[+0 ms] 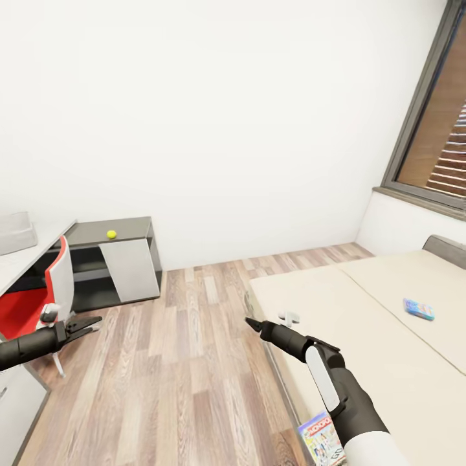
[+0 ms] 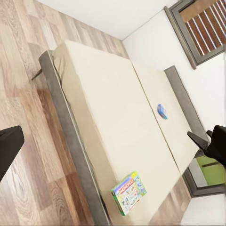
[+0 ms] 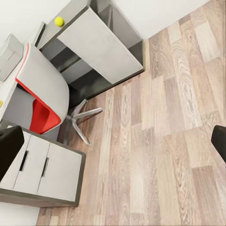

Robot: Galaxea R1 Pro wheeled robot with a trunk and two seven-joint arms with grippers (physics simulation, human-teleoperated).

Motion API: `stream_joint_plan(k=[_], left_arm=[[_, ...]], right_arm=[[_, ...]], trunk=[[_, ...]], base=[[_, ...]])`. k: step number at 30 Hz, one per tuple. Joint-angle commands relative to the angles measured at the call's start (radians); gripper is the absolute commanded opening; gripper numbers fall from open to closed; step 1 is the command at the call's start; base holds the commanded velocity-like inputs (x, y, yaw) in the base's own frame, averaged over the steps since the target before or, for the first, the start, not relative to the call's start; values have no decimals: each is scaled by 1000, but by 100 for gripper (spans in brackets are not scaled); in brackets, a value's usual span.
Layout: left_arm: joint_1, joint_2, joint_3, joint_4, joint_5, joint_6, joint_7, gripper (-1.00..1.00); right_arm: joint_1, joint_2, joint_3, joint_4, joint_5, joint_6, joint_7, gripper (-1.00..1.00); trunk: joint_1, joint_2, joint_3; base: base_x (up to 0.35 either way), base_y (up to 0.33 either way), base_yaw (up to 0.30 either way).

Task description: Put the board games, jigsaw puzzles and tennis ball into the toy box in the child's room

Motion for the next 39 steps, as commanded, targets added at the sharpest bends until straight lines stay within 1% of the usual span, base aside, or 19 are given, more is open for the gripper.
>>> stream_joint_plan(k=[1, 39], left_arm=[[0, 0, 0, 0, 3, 9, -1, 100], [0, 0, 0, 0, 3, 9, -1, 100]], right_arm=[[-1, 0, -1, -1, -4, 6, 0, 100], [-1, 1, -10, 2, -9, 5, -4, 100]], trunk=[[1, -2, -2], [1, -2, 21]], base=[[0, 287, -272], [0, 287, -272]])
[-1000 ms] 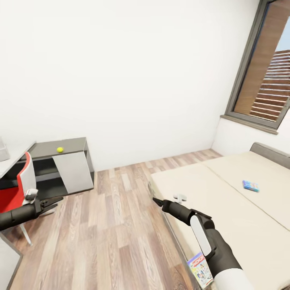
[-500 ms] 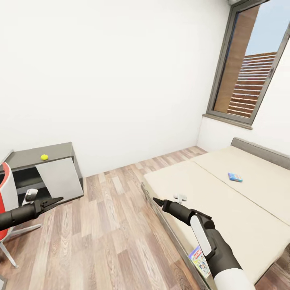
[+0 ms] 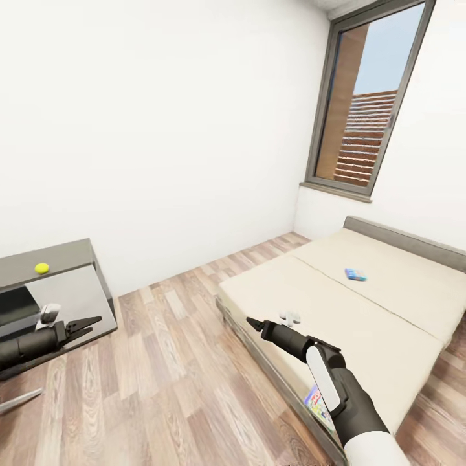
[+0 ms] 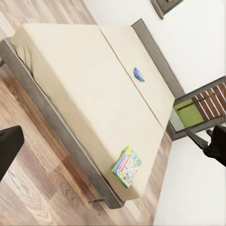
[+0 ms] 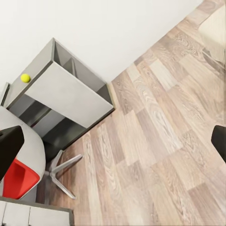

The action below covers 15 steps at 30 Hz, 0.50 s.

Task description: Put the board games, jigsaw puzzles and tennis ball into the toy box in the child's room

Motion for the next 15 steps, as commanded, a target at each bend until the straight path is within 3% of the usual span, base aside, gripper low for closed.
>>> stream_joint_plan(k=[1, 15], left_arm=[[0, 0, 0, 0, 3, 9, -1, 100], [0, 0, 0, 0, 3, 9, -1, 100]], right_arm=[[-1, 1, -1, 0, -4, 6, 0, 100], [-1, 0, -4, 22, -4, 5, 0, 100]], trunk=[[1, -2, -2], [1, -2, 7]], base=[[0, 287, -272], [0, 287, -272]])
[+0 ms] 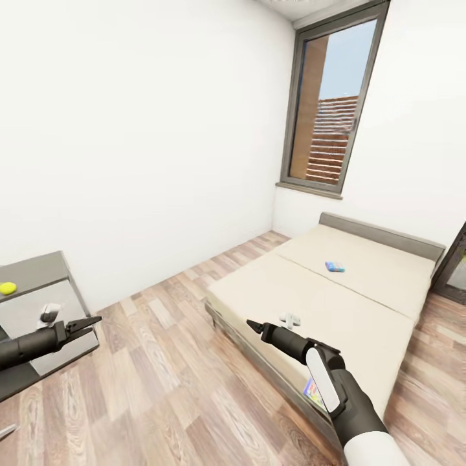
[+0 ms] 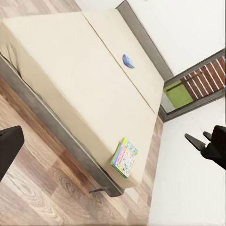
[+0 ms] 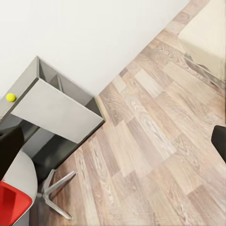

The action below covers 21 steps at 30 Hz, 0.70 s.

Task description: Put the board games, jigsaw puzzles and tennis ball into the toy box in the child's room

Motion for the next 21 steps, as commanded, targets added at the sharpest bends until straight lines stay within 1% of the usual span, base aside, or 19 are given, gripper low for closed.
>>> stream_joint_plan(k=[1, 15, 18, 21], left_arm=[[0, 0, 0, 0, 3, 9, -1, 100], [0, 0, 0, 0, 3, 9, -1, 100], [0, 0, 0, 0, 3, 9, -1, 100], [0, 0, 0, 0, 3, 9, -1, 100]], right_arm=[[-1, 0, -1, 0, -5, 6, 0, 100], [-1, -1, -1, 1, -5, 6, 0, 100], [-1, -1, -1, 2, -5, 6, 0, 100], [-1, -1, -1, 2, -5, 6, 0, 100]], trunk=[[1, -2, -2], [1, -2, 7], [1, -2, 9], [1, -2, 11]], base=[[0, 287, -272], [0, 266, -272], [0, 197, -272], [0, 98, -272]])
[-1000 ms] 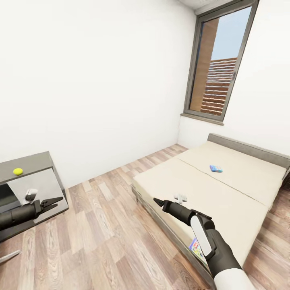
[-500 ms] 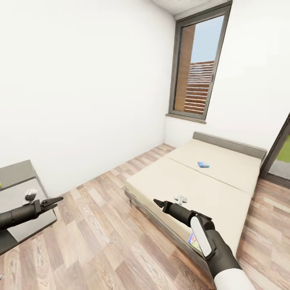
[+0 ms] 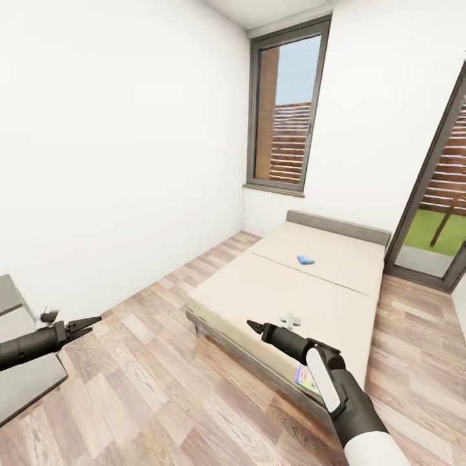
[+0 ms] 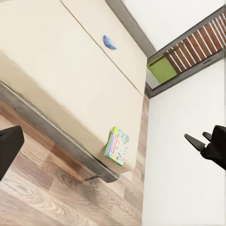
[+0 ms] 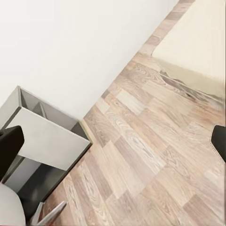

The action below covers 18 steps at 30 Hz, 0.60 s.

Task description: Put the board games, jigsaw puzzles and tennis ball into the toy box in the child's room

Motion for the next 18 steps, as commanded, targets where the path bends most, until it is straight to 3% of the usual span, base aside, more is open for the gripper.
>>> stream_joint_plan(k=[1, 18], left_arm=[[-1, 0, 1, 0, 3, 9, -2, 100], [-1, 0, 1, 0, 3, 9, -2, 100]], right_arm=[[-1, 0, -1, 0, -5, 6, 0, 100], [-1, 2, -1, 0, -5, 6, 0, 100]], trunk=[[1, -2, -2], [1, -2, 9]], base=[[0, 45, -272], [0, 7, -272]])
